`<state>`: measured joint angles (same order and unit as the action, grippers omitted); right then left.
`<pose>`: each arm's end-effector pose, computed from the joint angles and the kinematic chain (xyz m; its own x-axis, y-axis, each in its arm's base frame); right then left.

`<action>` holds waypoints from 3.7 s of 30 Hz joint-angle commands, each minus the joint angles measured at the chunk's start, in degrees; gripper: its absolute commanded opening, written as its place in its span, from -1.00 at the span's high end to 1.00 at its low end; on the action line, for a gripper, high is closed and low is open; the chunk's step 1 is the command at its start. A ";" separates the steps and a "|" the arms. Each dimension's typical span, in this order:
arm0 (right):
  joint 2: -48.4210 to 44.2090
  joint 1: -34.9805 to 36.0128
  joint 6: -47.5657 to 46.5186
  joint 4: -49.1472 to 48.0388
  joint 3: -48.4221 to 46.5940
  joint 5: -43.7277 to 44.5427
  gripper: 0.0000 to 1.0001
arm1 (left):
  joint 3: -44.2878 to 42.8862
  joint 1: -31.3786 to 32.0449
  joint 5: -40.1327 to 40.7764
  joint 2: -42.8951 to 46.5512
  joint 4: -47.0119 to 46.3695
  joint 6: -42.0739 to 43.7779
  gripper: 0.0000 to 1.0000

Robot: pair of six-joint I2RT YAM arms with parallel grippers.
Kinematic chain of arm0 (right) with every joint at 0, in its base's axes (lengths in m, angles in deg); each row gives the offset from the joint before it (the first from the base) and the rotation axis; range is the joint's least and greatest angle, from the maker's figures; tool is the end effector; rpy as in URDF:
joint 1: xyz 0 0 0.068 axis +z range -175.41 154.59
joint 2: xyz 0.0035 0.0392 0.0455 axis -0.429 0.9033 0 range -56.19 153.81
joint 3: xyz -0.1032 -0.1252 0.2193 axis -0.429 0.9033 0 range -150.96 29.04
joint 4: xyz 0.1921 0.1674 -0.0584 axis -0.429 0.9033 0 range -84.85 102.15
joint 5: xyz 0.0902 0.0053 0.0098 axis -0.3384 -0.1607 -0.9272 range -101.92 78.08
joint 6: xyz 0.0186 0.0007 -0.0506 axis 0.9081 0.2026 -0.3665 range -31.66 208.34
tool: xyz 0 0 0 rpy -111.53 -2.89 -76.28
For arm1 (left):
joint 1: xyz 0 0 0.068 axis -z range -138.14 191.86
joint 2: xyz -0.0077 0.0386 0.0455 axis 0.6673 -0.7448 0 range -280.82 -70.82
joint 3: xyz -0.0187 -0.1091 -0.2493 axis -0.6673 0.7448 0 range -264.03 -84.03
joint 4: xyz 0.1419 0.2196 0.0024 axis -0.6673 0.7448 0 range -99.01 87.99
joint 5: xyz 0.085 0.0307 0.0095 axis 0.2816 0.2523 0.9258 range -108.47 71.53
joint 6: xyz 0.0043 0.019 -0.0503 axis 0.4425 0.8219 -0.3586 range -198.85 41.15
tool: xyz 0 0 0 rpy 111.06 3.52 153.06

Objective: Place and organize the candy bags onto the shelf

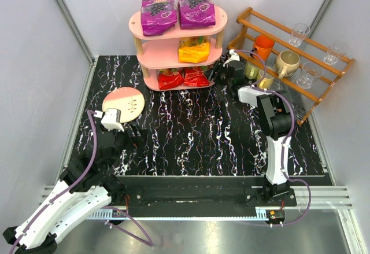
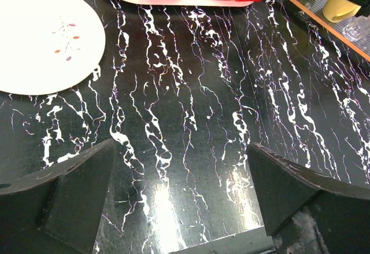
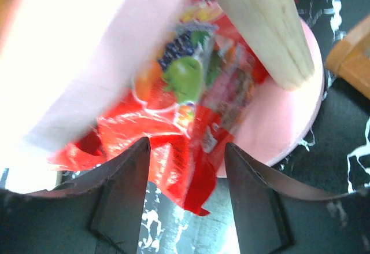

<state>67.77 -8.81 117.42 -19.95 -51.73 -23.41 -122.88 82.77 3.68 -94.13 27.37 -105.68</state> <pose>0.4680 0.1469 0.1747 -0.4842 0.3528 -0.8007 -0.2585 0.8166 0.5161 0.0825 -0.0536 0.3033 -0.3935 -0.2121 -0.8945 0.1823 0.9357 -0.3021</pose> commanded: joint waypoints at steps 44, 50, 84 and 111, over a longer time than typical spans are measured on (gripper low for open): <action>-5.14 -0.69 3.61 -0.21 4.49 -5.74 -0.21 | -1.76 -0.30 -0.71 3.27 1.59 -2.35 -0.98; -2.50 -0.69 3.35 0.76 1.93 -6.80 0.30 | -1.75 -0.21 -0.44 3.18 1.76 -2.35 -0.98; -5.99 -3.94 -3.50 1.72 1.23 -8.55 -0.11 | -2.98 -0.30 0.08 3.01 2.38 -1.82 -0.98; -87.37 8.54 0.97 29.93 52.63 11.12 -0.99 | -4.83 -0.30 4.74 -0.34 2.12 -5.60 -0.98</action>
<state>-8.42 -0.65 115.56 3.98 -4.68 -17.86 -127.47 82.77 6.48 -95.94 31.26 -109.61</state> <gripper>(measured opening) 0.994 0.987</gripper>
